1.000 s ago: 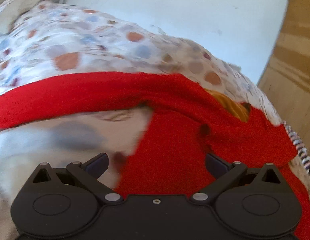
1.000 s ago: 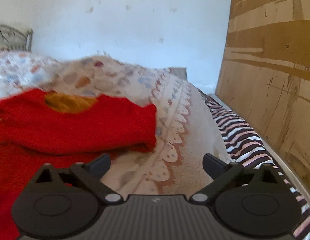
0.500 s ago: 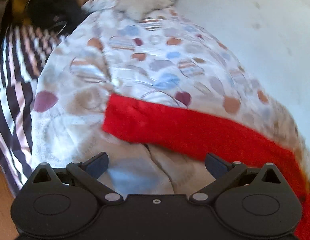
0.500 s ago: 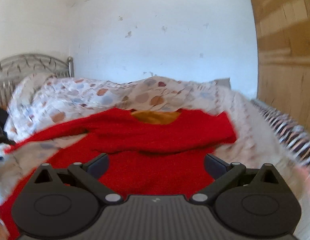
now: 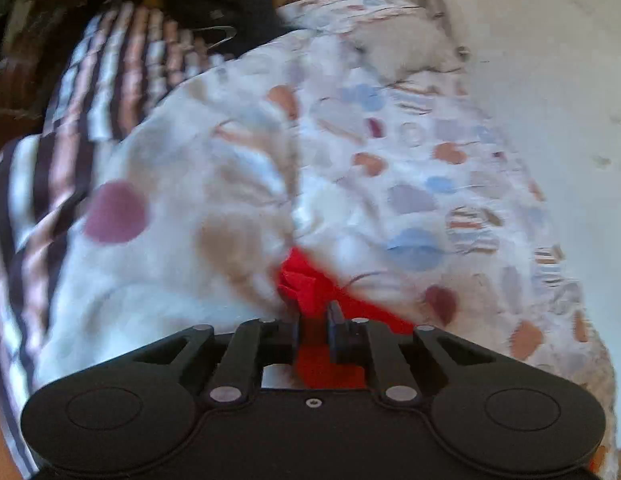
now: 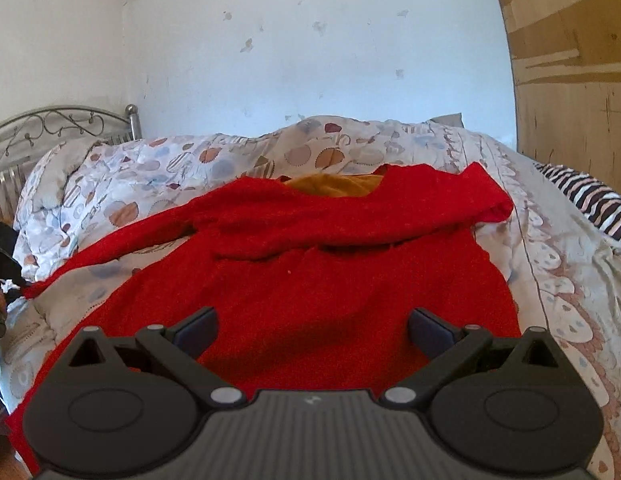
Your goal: Fold small clothes
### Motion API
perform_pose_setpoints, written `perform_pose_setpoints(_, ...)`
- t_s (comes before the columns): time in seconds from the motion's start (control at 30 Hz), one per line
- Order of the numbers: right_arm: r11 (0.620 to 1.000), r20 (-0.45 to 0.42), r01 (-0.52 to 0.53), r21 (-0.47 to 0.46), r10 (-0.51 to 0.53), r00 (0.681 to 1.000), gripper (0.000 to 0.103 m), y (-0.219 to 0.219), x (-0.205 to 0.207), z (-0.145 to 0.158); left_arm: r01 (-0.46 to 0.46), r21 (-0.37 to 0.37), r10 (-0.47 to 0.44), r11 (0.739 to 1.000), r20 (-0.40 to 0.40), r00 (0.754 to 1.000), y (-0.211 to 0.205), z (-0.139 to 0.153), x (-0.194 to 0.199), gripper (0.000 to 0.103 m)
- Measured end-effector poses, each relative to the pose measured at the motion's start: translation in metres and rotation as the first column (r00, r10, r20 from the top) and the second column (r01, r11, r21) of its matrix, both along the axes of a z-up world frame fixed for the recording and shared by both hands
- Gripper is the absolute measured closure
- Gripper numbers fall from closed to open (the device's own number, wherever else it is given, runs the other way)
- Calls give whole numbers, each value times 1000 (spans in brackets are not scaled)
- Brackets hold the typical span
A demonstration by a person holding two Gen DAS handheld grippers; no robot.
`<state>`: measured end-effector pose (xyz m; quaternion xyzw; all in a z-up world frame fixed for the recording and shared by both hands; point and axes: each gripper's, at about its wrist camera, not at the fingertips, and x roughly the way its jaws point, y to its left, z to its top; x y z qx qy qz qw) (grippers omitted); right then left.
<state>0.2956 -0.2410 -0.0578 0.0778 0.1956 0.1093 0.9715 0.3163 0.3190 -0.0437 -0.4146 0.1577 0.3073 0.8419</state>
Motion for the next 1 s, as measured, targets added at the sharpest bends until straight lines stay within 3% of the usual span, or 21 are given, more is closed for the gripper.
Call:
perform_pose_setpoints(0.13, 999, 15, 6, 39, -7, 1000, 0, -7, -2, 1, 75, 205, -94, 976, 84, 992, -8, 41, 12, 94)
perform_pose_setpoints(0.23, 999, 31, 16, 51, -18, 999, 0, -11, -6, 2, 150, 350, -218, 925, 165, 962, -26, 84, 23, 94)
perform_pose_setpoints(0.3, 998, 43, 26, 59, -29, 999, 0, -15, -11, 2, 203, 449, -321, 870, 204, 925, -48, 112, 30, 94)
perform_pose_setpoints(0.37, 997, 51, 42, 65, -46, 998, 0, -20, -15, 3, 259, 545, -434, 797, 219, 874, -78, 139, 38, 94)
perform_pose_setpoints(0.5, 994, 67, 72, 80, -78, 995, 0, -36, -24, 6, 374, 672, -640, 639, 195, 743, -155, 176, 60, 94)
perform_pose_setpoints(0.63, 992, 80, 106, 74, -112, 990, 0, -54, -34, 8, 462, 723, -779, 513, 166, 605, -231, 190, 79, 94)
perform_pose_setpoints(0.7, 990, 81, 126, 69, -131, 988, 0, -64, -40, 7, 507, 732, -828, 455, 139, 543, -267, 188, 89, 94)
perform_pose_setpoints(0.83, 983, 68, 167, 71, -172, 983, 0, -82, -49, 4, 590, 752, -904, 295, 21, 427, -341, 168, 107, 94)
perform_pose_setpoints(1.0, 975, 44, 212, 72, -216, 975, 0, -100, -59, -5, 713, 679, -949, 176, -77, 307, -401, 121, 124, 94)
